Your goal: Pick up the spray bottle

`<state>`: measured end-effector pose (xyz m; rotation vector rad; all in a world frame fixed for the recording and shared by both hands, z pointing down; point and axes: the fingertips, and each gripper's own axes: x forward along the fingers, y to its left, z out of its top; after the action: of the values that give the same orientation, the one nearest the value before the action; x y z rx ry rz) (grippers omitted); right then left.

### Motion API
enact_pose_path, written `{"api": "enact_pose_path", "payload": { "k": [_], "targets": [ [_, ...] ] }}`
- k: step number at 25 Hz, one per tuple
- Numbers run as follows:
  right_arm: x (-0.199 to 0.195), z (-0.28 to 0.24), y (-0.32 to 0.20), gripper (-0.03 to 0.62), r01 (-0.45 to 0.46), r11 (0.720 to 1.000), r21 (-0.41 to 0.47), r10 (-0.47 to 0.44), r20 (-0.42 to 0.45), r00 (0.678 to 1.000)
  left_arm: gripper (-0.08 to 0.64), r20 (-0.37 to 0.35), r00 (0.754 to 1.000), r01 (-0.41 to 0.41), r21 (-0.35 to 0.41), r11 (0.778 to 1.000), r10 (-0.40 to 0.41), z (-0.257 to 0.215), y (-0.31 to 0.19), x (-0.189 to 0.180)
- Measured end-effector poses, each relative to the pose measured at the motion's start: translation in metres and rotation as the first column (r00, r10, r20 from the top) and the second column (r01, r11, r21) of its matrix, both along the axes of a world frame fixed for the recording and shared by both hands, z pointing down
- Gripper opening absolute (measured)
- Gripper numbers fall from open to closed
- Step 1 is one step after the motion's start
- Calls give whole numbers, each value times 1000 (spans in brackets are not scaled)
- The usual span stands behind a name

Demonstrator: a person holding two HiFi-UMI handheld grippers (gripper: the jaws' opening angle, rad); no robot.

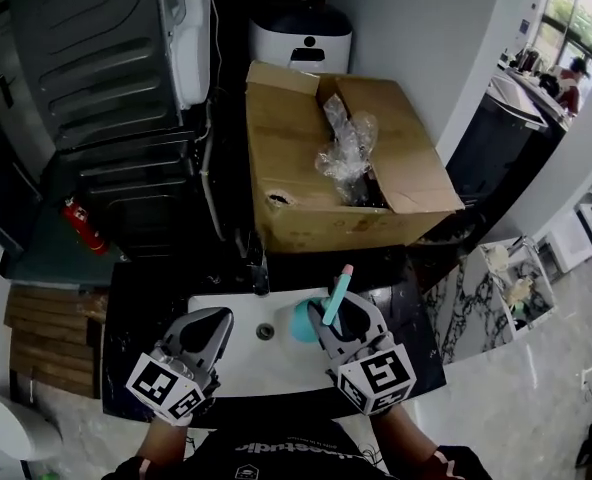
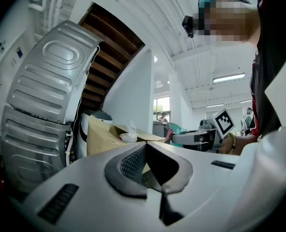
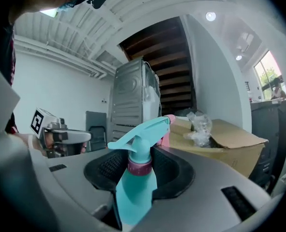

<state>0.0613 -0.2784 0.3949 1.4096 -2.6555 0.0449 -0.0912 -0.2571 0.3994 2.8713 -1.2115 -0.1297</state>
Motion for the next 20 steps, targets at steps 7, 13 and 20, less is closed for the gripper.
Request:
{"api": "enact_pose_path", "payload": {
  "k": [7,13,20],
  "targets": [
    [-36,3,41,183,88,995,-36,-88,-8,996,15,16,1000,-25,14,1000,25,-3,13,-3],
    [-47,5,51,183,96,993,-62,-97,-26,995,15,19,999,-38,20,999,38,-7,17,-8],
    [-55,6,54,183,105,993,-58,-108,-35,994,15,17,999,-37,19,999,37,-6,19,-13]
  ]
}}
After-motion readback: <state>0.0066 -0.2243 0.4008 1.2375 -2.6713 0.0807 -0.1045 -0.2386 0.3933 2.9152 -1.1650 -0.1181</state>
